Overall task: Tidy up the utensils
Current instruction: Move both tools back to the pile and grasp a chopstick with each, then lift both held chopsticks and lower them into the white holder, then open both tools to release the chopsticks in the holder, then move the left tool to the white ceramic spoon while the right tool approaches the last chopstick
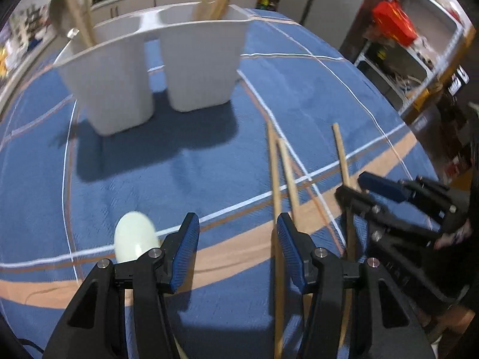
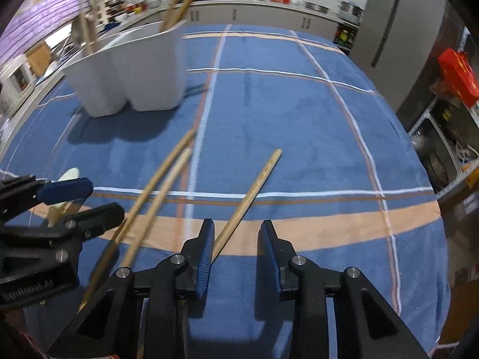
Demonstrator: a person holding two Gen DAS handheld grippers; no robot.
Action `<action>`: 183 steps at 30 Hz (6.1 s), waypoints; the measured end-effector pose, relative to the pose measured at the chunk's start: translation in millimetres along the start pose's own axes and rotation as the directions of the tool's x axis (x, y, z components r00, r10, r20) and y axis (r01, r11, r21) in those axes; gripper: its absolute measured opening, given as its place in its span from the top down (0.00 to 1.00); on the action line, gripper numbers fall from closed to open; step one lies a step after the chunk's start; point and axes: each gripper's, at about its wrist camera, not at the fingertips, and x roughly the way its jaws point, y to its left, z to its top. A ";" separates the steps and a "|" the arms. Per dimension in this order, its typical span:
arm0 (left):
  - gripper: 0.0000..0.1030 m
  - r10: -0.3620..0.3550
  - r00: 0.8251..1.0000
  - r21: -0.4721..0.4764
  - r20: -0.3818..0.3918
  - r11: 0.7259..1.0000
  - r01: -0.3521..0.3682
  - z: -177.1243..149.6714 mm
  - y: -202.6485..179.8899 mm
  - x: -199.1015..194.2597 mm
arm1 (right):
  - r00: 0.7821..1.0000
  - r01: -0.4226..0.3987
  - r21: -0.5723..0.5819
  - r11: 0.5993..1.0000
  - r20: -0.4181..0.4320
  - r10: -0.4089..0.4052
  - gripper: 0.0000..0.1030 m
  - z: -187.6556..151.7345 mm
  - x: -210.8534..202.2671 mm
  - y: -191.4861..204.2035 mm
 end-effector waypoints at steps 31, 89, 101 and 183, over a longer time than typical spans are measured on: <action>0.94 -0.029 0.990 -0.100 -0.135 0.995 0.015 1.6 3.2 -1.1 | 0.981 -0.110 0.123 0.986 -0.145 0.128 0.86 -13.3 -12.4 -62.1; 0.95 -0.097 0.989 -0.034 -0.108 0.995 0.094 7.2 0.7 3.8 | 0.976 -0.212 0.131 0.969 -0.025 0.217 0.93 -2.8 -28.9 -20.8; 0.95 -0.137 0.979 -0.163 0.154 0.973 0.162 -2.8 38.6 -86.6 | 0.950 -0.297 0.132 0.946 0.140 0.279 0.93 17.1 -68.4 -16.5; 0.44 0.291 0.888 -0.471 0.356 0.877 -0.098 12.3 119.3 -144.3 | 0.948 -0.319 0.097 0.943 0.048 0.315 0.55 65.8 -36.5 -4.4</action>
